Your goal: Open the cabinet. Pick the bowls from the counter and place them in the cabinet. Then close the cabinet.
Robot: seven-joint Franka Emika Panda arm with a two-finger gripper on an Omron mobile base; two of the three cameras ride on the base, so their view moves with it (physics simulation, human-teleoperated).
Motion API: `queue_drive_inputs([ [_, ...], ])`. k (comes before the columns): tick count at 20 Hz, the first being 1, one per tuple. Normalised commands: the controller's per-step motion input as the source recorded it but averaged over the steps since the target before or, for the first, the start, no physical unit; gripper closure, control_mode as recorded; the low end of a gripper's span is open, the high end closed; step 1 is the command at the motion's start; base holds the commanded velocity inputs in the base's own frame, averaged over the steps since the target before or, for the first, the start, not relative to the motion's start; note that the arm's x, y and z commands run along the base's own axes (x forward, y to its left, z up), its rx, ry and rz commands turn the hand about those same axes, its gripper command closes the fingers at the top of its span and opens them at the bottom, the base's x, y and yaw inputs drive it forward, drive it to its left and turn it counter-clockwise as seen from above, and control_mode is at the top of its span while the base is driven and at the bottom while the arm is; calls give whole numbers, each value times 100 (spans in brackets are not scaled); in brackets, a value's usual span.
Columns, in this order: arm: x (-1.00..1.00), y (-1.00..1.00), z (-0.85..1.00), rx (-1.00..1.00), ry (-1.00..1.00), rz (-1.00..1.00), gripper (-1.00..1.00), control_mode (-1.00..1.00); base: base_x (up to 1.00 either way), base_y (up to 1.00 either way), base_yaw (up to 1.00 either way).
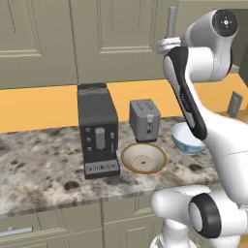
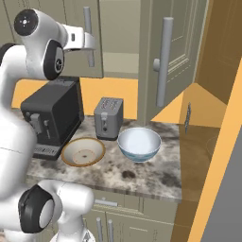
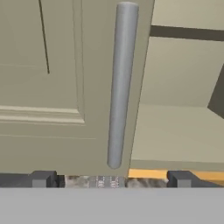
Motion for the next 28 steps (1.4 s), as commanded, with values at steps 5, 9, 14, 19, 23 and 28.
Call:
queue_drive_inputs([
  [5, 48, 0, -1, 4, 1, 0, -100, -100, 0, 0, 0],
  [9, 50, 0, -11, 1, 2, 1, -100, -100, 0, 0, 0],
  [14, 45, 0, -20, 0, 1, 2, -100, -100, 0, 0, 0],
  [19, 35, 0, -15, 0, 3, 2, -100, -100, 0, 0, 0],
  [23, 35, 0, -10, 2, 4, 3, -100, -100, 0, 0, 0],
  [28, 38, 0, -11, 3, 3, 4, -100, -100, 0, 0, 0],
])
